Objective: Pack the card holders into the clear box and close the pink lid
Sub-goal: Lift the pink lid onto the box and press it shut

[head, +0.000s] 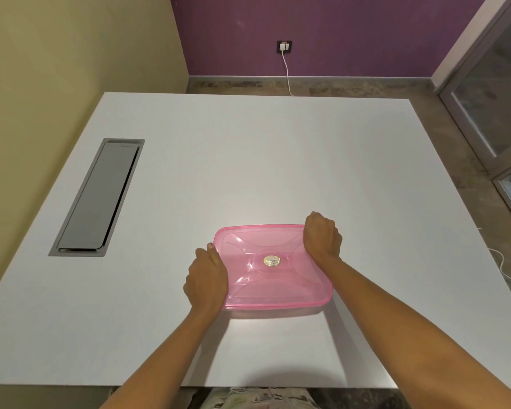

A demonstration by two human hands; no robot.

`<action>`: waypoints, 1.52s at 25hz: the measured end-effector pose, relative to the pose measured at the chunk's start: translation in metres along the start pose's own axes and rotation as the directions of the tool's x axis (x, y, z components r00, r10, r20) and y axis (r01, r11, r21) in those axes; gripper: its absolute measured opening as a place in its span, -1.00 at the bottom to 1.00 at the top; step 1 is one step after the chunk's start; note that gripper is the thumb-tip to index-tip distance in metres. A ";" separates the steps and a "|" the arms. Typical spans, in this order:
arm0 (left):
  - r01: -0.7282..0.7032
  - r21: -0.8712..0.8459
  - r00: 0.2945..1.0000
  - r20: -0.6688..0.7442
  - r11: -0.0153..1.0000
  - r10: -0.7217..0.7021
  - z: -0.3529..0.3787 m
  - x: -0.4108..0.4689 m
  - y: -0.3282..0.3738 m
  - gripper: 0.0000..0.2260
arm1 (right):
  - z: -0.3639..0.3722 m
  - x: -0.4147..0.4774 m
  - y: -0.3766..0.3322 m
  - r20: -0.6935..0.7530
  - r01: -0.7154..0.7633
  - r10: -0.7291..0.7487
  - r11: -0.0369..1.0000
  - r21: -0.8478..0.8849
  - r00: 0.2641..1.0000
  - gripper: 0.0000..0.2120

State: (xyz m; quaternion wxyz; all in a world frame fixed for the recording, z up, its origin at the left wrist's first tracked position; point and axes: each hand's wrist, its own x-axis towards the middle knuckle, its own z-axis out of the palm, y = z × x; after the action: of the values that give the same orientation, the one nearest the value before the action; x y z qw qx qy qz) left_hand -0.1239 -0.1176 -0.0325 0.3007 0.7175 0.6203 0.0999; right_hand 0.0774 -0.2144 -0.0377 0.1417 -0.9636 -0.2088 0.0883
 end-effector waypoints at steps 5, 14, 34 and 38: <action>0.057 -0.160 0.998 -0.018 0.985 -0.061 -0.001 0.000 0.001 -0.67 | -0.001 0.000 -0.001 0.004 -0.009 0.009 1.000 0.012 1.000 -0.83; 0.046 -0.160 0.995 -0.082 0.986 -0.059 0.004 0.005 0.002 -0.65 | -0.006 -0.002 -0.003 -0.011 -0.027 0.027 0.999 0.036 1.000 -0.82; 0.071 -0.154 0.996 -0.051 0.986 -0.079 0.009 0.008 -0.001 -0.66 | 0.006 -0.073 0.022 -0.026 -0.369 0.386 0.899 0.236 0.922 -0.56; -0.006 -0.067 0.998 -0.070 0.998 0.002 0.005 0.005 -0.001 -0.75 | 0.003 -0.075 0.015 -0.173 -0.235 0.248 0.967 0.096 0.953 -0.78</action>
State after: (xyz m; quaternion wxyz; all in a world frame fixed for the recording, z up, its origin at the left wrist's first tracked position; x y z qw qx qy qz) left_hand -0.1209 -0.1140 -0.0380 0.3025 0.7044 0.6252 0.1462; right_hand 0.0146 -0.2590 -0.0372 0.1841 -0.9800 -0.0720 0.0233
